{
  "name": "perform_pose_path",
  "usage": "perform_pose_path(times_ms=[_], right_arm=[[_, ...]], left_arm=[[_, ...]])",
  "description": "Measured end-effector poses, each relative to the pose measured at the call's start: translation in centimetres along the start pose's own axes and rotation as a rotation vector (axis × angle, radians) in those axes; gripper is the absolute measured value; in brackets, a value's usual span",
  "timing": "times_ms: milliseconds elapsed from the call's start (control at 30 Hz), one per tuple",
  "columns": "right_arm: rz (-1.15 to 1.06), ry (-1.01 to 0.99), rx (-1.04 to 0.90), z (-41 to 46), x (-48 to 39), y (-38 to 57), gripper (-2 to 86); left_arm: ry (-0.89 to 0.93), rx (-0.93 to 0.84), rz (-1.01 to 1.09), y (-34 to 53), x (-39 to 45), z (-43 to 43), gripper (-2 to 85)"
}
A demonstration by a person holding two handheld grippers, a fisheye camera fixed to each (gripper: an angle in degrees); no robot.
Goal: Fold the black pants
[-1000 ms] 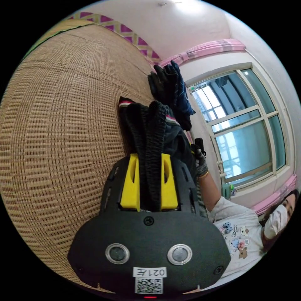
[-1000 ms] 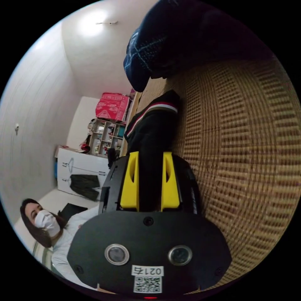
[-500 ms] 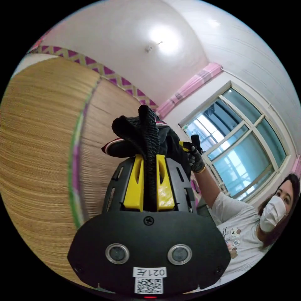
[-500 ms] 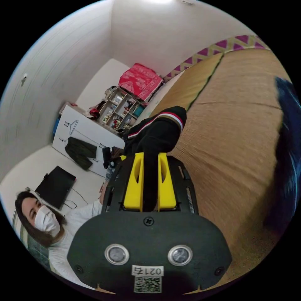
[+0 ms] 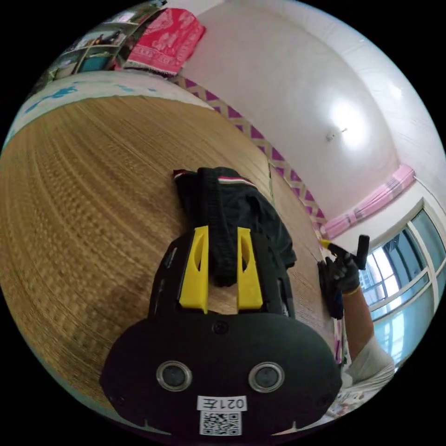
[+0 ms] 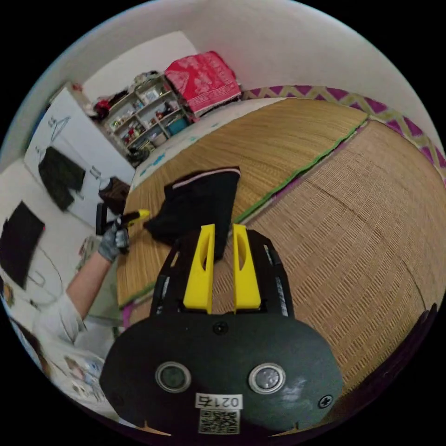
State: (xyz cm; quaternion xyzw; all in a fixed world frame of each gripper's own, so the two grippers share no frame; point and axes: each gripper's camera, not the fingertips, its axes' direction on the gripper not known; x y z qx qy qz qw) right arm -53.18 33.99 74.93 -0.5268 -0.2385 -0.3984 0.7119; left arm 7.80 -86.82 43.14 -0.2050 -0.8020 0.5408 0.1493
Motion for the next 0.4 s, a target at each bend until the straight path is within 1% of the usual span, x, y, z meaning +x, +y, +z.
perform_pose_path(times_ms=[67, 133, 200, 300, 367, 400], right_arm=[[-0.064, 0.011, -0.006, -1.1, -1.3, 4.1, 6.9], [-0.125, 0.045, -0.015, -3.4, -3.2, 10.2, 7.1], [-0.137, 0.088, -0.006, -5.7, -4.4, 14.5, 7.3], [-0.092, 0.171, 0.088, -10.3, -5.6, 20.8, 8.0], [-0.05, 0.271, 0.145, -12.9, -6.0, 23.9, 8.6], [-0.02, 0.368, 0.18, -14.3, -6.2, 25.7, 9.1]], left_arm=[[0.005, 0.037, 0.061, 2.4, 1.6, -1.0, 7.1], [0.021, 0.021, 0.161, 5.1, 4.6, -1.3, 6.3], [0.031, -0.015, 0.315, 9.2, 9.8, -1.1, 5.7], [0.077, -0.074, 0.441, 14.9, 15.5, 0.2, 7.1], [0.142, -0.12, 0.474, 18.4, 18.0, 1.3, 7.8], [0.156, -0.138, 0.506, 20.7, 19.7, 2.0, 7.8]])
